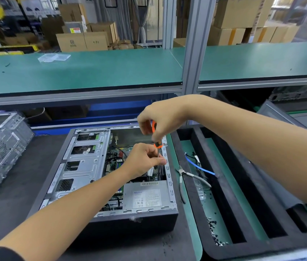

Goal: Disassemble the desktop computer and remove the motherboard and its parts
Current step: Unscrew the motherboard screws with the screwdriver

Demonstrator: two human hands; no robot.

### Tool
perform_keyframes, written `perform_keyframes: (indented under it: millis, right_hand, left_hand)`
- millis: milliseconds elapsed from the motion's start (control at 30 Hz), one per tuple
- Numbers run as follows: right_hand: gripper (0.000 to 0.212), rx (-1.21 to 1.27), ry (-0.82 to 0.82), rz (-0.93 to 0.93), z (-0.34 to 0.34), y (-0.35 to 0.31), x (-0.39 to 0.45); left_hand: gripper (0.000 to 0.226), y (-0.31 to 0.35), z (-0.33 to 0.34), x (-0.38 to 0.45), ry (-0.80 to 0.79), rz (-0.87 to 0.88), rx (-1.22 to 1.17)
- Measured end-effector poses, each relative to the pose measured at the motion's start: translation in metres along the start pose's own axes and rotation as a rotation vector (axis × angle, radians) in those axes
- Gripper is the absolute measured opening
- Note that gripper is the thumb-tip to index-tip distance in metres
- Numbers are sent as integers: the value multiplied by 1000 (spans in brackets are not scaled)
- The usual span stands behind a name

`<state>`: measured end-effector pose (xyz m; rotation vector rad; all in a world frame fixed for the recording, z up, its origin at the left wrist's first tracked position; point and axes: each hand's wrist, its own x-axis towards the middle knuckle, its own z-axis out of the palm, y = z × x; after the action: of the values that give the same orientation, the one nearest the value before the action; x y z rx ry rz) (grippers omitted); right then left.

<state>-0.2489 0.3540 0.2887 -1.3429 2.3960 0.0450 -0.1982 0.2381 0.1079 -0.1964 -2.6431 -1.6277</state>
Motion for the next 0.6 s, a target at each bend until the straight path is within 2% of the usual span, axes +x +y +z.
perform_keyframes:
  millis: [100,167,400,467,567,600]
  right_hand:
    - [36,-22,151,122,2,2,5]
    - [42,-39,139,212,6,4,7]
    - [17,-93,26,68,3,4,6]
    - [11,-111,5,12,3,4,7]
    - [13,-136,-55,-38,-1,3,10]
    - [14,-150,-69,-46,-2,3,11]
  left_hand:
    - [35,0,-1,3,10,-3,5]
    - [35,-2,-1,5,11,2,1]
    - [35,-2,-5,4,-26,15,24]
    - [24,1,-11,5,-95,-6,42]
    - [5,6,-16,5,-232,-61,-31]
    - [12,7,-15,5,-245,-73,-58]
